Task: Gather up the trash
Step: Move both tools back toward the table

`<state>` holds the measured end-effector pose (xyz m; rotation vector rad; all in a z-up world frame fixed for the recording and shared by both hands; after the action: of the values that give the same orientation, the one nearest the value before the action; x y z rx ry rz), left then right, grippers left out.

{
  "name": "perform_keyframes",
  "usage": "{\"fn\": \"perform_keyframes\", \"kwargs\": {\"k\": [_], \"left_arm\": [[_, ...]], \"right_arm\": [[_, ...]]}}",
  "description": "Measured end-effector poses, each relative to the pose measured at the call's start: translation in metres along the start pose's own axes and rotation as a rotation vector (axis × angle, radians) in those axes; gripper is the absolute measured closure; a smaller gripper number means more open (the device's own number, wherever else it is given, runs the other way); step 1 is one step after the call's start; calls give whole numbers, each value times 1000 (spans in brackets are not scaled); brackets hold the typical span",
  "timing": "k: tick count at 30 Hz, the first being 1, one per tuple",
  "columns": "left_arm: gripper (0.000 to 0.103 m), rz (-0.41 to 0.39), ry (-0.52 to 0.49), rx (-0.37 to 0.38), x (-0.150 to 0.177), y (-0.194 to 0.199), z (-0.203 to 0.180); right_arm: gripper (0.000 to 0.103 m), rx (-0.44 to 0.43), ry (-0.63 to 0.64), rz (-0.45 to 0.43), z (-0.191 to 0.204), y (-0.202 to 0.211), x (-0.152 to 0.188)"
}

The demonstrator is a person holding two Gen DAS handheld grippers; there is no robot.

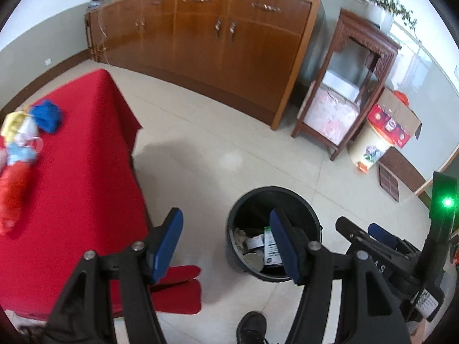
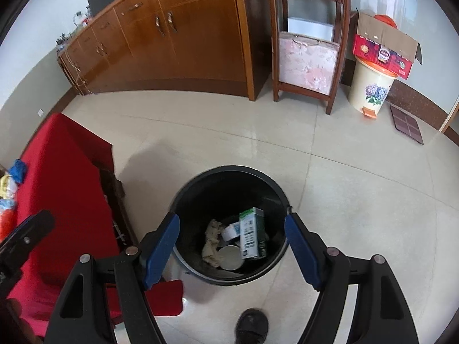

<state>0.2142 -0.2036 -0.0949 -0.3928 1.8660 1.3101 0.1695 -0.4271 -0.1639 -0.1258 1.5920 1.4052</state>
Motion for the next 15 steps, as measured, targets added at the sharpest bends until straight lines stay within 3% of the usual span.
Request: {"fn": "perform_keyframes", "kwargs": {"k": [6, 15], "left_arm": [[36, -75, 30, -83, -1, 50, 44], [35, -152, 127, -254, 12, 108, 127]], "right_arm": [[25, -114, 17, -63, 45, 42, -1], [25, -308, 150, -108, 158, 82, 10]]}}
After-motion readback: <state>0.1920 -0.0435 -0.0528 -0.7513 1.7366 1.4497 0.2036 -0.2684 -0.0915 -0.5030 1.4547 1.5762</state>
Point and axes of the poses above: each gripper's, at about its wrist camera, not at the fingertips, and y roughly against the way its jaws point, z to its left, x to its underside, the point moved 1 cm from there along -y, roughly the way its jaws point, and after that the axes turned 11 degrees about -z, right-handed, at the moved point
